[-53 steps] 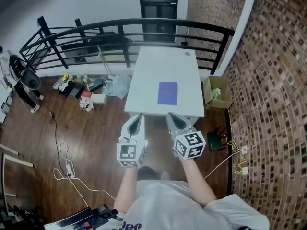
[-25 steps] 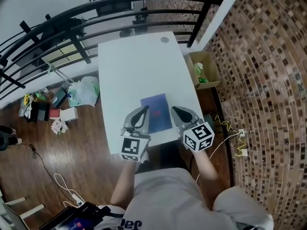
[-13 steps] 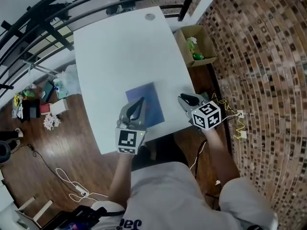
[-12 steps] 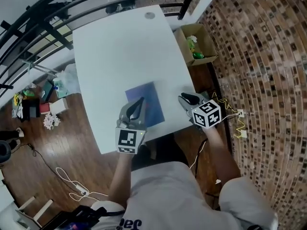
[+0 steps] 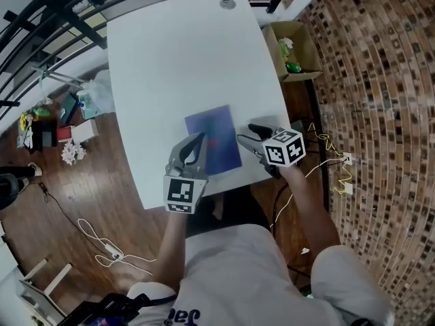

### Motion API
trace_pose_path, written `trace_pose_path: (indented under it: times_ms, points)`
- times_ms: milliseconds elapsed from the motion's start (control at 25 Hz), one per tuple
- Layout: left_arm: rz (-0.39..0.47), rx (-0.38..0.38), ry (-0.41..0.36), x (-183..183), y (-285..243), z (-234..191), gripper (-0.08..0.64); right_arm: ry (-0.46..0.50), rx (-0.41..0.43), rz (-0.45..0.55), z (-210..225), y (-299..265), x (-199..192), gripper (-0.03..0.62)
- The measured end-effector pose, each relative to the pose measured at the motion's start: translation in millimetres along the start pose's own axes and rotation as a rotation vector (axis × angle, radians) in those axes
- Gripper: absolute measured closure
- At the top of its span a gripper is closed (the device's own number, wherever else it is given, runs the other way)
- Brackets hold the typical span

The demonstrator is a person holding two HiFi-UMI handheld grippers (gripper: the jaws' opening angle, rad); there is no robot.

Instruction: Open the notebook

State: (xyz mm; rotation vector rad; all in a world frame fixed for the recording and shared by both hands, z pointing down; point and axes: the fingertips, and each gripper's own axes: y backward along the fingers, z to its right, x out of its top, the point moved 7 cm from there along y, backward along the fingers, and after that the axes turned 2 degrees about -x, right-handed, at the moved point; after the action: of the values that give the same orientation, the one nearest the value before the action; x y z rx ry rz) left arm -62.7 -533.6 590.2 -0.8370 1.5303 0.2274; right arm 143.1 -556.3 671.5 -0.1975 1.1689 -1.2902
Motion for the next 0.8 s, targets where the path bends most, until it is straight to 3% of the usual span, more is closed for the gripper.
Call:
trace_pose_path:
  times_ms: [240,400,640,800]
  points:
    - [-0.01,0.043,0.035,-11,10,-8,0.543,-0.014,0.02,-0.05,-11,-35,-2,0.365]
    - [-0.015,0.068,0.048,-16,18,-12,0.543,0.026,0.023,-0.095,-15,-47,-5,0.365]
    - [0.001,0.098,0.067,-13,30,-18,0.543,0.02,0.048,-0.078,-25,-41,1,0.382]
    - [0.024,0.124,0.074,-6,40,-21,0.543,0.016,0.073,-0.001,-37,-20,16,0.478]
